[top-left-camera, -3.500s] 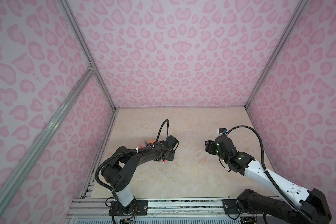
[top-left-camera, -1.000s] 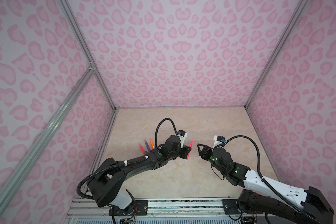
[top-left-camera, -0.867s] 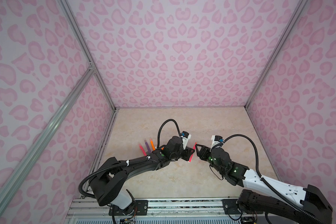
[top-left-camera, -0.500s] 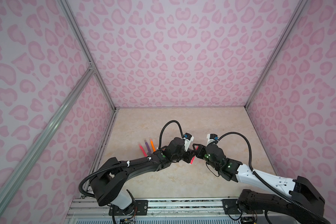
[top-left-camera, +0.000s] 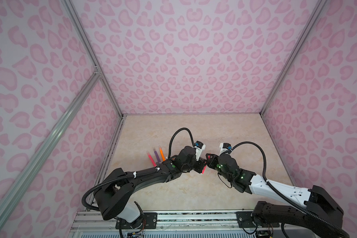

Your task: Insert the pens into the pen caps

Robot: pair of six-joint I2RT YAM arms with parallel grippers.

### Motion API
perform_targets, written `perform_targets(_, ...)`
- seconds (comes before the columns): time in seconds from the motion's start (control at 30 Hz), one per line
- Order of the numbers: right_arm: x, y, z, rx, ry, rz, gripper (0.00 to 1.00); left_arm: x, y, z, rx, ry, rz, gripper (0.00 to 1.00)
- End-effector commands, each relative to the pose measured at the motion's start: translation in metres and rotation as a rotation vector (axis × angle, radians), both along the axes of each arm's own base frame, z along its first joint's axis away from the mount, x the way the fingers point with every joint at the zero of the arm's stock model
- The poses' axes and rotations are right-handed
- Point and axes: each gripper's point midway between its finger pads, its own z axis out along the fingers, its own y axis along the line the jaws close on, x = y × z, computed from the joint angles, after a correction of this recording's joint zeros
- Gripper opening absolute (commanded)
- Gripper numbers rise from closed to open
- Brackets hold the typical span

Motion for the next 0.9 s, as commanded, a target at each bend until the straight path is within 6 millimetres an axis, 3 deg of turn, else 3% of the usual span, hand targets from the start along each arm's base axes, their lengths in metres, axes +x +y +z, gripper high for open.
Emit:
perform_targets(0.0,-0.002,0.003,-0.003,0.021,0.004,-0.002,0.20,0.002,-0.005,0.018,-0.052,-0.061,-0.015,0.03)
perform_targets(0.23,-0.006,0.012,-0.006,0.013,0.001,-0.004,0.21,0.004,0.001,0.021,-0.043,-0.089,0.008,0.03)
perform_targets(0.43,-0.011,0.017,-0.008,0.020,-0.002,-0.003,0.00,0.004,0.004,0.025,-0.044,-0.100,0.020,0.03)
perform_targets(0.63,-0.013,0.018,-0.003,0.019,-0.019,-0.007,0.00,0.005,0.003,0.020,-0.035,-0.084,0.023,0.03)
perform_targets(0.87,-0.014,0.018,-0.003,0.023,-0.025,-0.005,0.00,0.006,-0.001,0.015,-0.027,-0.070,0.015,0.18)
